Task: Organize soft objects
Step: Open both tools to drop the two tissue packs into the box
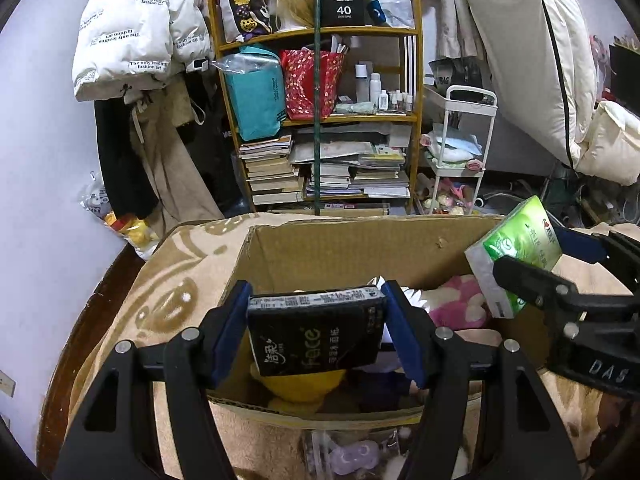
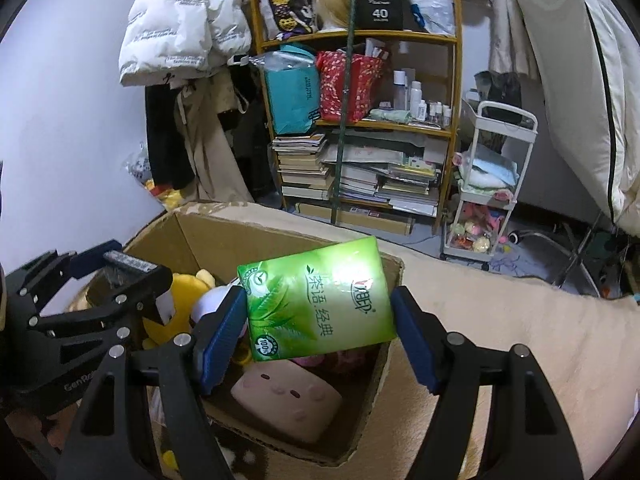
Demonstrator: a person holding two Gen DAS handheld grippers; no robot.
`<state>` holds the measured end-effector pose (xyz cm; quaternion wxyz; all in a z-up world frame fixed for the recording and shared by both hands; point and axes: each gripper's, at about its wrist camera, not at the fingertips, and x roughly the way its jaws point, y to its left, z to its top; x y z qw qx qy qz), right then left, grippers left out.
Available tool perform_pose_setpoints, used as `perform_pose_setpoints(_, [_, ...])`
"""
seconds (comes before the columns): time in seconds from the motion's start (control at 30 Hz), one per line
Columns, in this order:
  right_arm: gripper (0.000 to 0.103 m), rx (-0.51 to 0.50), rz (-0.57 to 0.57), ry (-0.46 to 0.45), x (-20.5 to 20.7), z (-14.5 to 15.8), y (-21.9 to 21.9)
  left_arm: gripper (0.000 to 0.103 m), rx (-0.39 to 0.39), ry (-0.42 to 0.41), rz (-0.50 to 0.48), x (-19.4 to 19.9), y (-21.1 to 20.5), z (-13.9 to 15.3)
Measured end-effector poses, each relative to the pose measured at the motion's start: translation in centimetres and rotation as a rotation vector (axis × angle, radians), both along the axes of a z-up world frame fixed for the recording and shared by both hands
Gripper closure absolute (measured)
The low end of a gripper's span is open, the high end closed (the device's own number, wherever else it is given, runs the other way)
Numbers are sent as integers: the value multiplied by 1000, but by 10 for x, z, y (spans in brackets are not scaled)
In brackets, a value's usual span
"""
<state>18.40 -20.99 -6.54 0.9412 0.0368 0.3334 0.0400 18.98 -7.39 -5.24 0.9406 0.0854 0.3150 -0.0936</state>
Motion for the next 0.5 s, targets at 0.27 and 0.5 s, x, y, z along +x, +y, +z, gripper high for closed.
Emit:
perform_pose_setpoints(0.27, [15,-4,69,5,-5,0,12,24,32,-19,23,-4,5,7])
perform_pose_setpoints(0.5, [13,-2,95,5,-14,7,19,12,-1,-57,69,-12,24,27])
